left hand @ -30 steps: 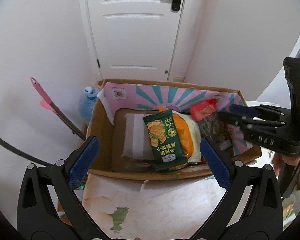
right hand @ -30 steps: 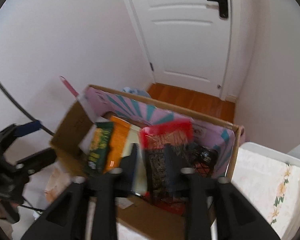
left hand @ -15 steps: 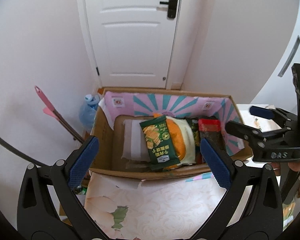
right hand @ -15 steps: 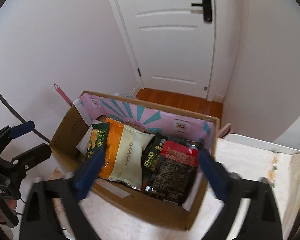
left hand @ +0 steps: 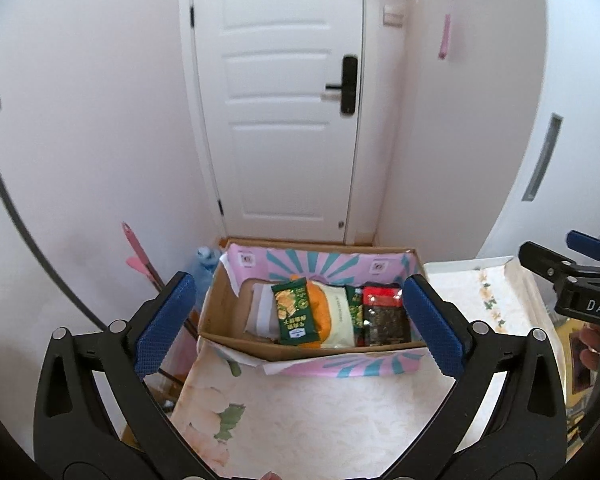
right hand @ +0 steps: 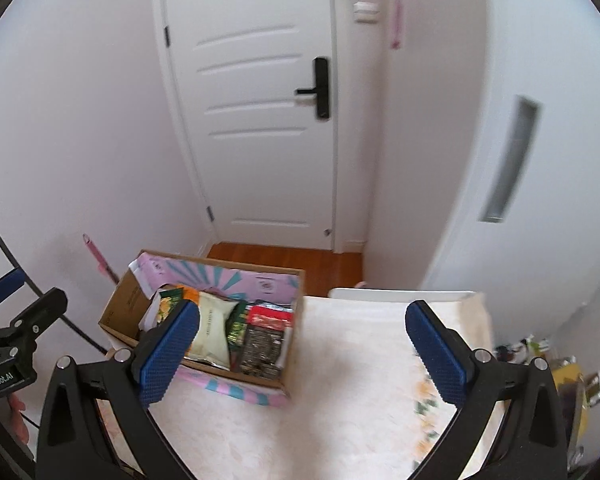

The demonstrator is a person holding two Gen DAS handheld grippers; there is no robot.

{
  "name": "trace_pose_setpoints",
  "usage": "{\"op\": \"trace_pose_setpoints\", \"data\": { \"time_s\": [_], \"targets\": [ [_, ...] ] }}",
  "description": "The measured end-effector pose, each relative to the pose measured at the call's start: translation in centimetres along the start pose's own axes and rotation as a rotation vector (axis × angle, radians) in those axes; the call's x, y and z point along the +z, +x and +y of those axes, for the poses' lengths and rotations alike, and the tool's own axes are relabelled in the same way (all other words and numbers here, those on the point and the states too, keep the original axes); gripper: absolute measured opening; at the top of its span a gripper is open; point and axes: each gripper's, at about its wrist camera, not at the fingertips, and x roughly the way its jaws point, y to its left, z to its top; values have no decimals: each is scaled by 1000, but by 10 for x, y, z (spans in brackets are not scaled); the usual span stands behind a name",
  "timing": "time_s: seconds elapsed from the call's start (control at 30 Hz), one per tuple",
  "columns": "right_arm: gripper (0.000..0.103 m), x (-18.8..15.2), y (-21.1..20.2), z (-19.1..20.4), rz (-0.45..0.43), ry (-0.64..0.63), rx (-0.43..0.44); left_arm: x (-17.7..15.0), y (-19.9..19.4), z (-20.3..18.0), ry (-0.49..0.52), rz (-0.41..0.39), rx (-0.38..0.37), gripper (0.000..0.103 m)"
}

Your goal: Organize snacks

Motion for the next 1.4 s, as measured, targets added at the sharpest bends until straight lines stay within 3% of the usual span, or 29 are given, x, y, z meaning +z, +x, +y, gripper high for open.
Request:
{"op": "trace_pose_setpoints", "data": {
  "time_s": [0.3,0.57,1.4],
  "targets": [
    [102,-27,-65,-26,-90,32,-64,-10,-58,-32,-9,-77,-49,103],
    [102,-41,-94,-37,-142,27,-98,-18,-78,-51,4,-89,-57,103],
    [102,-42,-103,-43,-156,18,-96,-22,-89,-61,13,-104,-45,103]
  ]
}}
